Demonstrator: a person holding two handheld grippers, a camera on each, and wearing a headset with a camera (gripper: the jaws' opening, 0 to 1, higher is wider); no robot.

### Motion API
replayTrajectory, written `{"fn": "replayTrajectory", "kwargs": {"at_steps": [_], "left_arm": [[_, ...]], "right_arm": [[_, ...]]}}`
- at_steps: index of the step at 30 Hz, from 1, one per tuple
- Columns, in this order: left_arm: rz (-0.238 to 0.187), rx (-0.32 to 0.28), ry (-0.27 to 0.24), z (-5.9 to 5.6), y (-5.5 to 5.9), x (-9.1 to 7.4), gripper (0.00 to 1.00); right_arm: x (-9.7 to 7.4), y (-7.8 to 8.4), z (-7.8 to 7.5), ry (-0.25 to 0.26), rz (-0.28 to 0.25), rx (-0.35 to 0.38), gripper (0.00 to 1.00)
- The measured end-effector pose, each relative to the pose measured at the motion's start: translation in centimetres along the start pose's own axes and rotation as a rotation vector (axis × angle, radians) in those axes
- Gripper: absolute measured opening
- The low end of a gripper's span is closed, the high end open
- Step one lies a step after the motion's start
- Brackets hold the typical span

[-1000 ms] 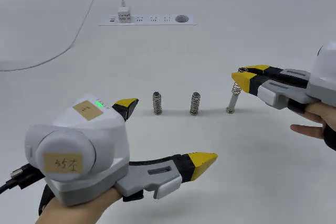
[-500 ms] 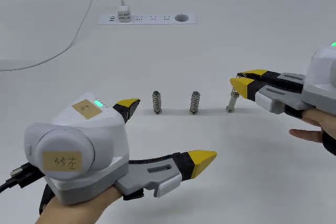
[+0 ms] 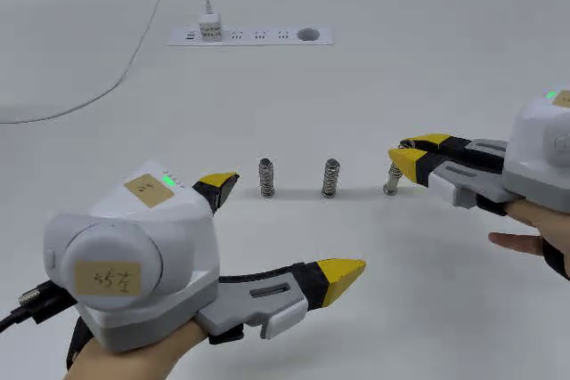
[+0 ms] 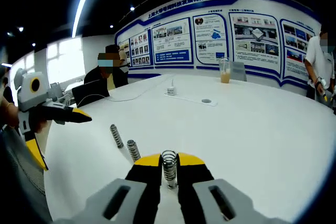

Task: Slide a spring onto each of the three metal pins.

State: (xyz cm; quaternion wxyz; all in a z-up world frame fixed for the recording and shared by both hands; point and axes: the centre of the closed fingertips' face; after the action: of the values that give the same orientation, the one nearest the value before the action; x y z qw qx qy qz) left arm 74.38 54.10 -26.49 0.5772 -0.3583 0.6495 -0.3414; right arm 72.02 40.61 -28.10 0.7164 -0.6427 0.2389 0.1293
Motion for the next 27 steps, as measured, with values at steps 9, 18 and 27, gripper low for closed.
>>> {"fn": "replayTrajectory", "kwargs": {"at_steps": [9, 18, 27], "left_arm": [[-0.002, -0.002, -0.006, 0.2, 0.0, 0.0, 0.95], [-0.008, -0.007, -0.008, 0.3, -0.1, -0.1, 0.94], [-0.006, -0.005, -0.01, 0.5, -0.1, -0.1, 0.94]], "right_arm": [[0.6, 0.9, 0.1, -0.004, 0.033, -0.012, 0.12], [1.0, 1.5, 0.1, -0.005, 0.051, -0.006, 0.12], [1.3, 2.1, 0.1, -0.007, 0.074, -0.001, 0.12]]}}
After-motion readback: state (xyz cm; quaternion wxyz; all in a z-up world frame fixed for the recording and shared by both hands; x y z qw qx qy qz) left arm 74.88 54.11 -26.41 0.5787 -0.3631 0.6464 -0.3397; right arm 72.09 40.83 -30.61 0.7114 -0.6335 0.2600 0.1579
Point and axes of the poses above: the centre of the closed fingertips' face, and the gripper's own axes: x roughly forward along the fingers, z roughly to its left, y roughly out of its underside, and after that the axes turned 9 degrees about z, right-handed
